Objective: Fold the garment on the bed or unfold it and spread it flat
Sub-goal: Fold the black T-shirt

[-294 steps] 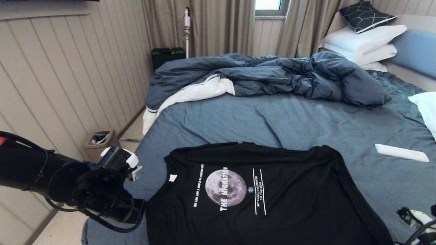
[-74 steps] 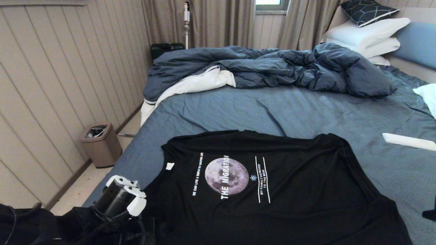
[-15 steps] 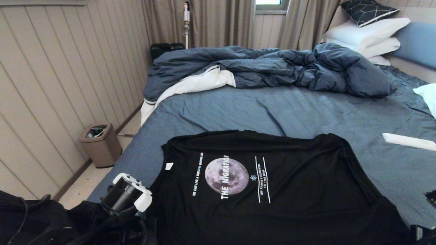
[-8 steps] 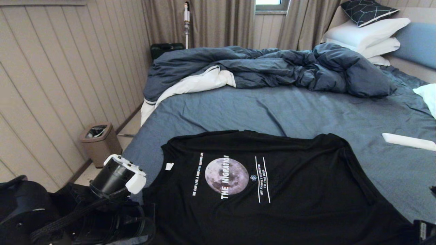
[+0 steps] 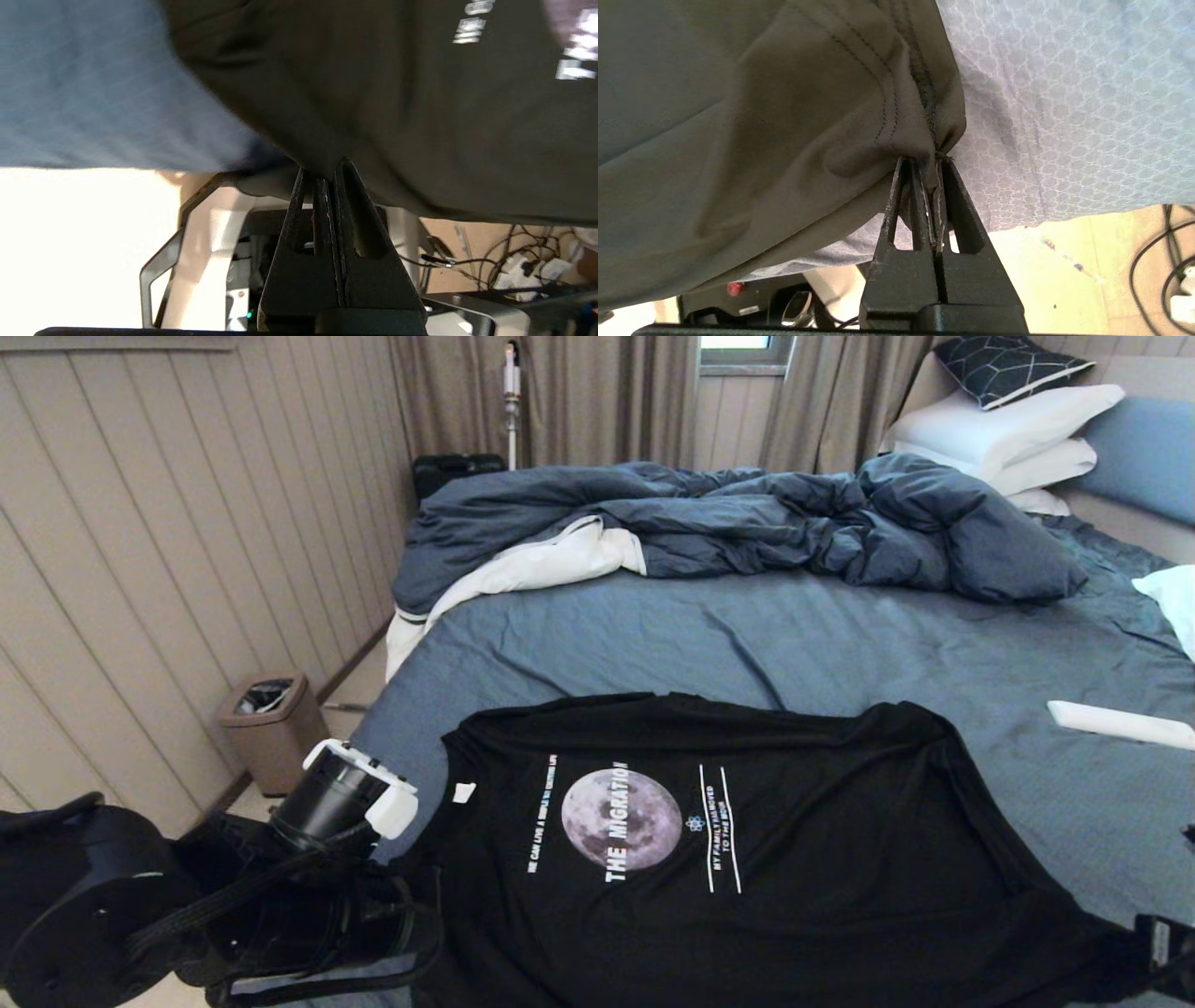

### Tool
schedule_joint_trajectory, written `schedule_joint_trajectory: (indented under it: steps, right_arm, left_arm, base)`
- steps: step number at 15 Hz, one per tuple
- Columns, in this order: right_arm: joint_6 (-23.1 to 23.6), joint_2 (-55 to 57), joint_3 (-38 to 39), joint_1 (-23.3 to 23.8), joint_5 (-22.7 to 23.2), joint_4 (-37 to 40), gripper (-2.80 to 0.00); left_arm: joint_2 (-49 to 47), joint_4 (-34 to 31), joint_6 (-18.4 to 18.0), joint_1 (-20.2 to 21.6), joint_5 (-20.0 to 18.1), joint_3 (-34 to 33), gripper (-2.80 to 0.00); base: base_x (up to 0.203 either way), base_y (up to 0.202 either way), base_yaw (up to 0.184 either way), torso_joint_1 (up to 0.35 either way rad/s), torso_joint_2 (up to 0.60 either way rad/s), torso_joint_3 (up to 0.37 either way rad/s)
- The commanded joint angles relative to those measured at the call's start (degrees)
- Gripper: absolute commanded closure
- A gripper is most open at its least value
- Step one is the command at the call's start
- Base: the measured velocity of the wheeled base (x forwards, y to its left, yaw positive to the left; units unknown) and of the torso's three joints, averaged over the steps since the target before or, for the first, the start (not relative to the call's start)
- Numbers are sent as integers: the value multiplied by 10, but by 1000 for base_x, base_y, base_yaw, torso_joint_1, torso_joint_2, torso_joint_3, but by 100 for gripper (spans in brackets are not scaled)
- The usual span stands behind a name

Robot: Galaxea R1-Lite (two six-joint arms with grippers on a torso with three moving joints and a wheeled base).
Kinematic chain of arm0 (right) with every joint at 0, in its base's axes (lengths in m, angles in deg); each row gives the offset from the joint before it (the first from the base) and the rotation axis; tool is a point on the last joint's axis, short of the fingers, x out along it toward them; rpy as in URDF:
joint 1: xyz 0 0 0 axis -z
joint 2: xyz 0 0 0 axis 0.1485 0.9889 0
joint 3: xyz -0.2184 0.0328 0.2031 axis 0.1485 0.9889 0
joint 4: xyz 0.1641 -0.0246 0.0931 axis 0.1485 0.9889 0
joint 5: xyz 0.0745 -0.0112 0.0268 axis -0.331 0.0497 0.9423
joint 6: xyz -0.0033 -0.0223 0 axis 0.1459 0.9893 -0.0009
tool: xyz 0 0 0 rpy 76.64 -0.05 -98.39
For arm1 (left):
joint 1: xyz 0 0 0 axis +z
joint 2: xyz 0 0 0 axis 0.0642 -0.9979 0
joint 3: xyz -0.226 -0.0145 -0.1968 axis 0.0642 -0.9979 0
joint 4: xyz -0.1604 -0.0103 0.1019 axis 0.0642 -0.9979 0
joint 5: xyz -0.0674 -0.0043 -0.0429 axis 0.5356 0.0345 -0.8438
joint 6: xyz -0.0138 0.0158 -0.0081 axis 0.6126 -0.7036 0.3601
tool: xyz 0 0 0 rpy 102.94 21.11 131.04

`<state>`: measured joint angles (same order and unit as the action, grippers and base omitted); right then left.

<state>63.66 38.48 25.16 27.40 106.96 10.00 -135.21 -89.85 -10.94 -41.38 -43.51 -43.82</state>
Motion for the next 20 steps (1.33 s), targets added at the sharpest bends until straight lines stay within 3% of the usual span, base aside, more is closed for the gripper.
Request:
schedule_joint_trajectory:
  steps: [1,5,8,11,14,20]
  right_arm:
    - [-2,27,-1,0,1,-1,0]
    - [-27,41,-25,5,-4,2,0]
    - [-32,35,-43,7,-4,30,0]
    - [-48,29,-67,1,-5,40,0]
    - [-49,36,-115,0,-5,67,0]
    - [-61,112,-207,-29,-5,81,0]
  left_arm:
    - [-4,2,5,15,0,-13,0]
    - [17,9,4,62,-6,-41,0]
    - [39,43,3,92,-48,-67,0]
    - [35,44,-1,92,-50,-54,0]
    - [29,28,-9,91,-50,-4,0]
    - [-38,-87,-20,91,-51,165,0]
  base:
    - [0,0,0,0,0,0]
    - [0,0,0,0,0,0]
    - [0,0,0,0,0,0]
    - [0,0,0,0,0,0]
    - [0,0,0,0,0,0]
    - [0,0,0,0,0,0]
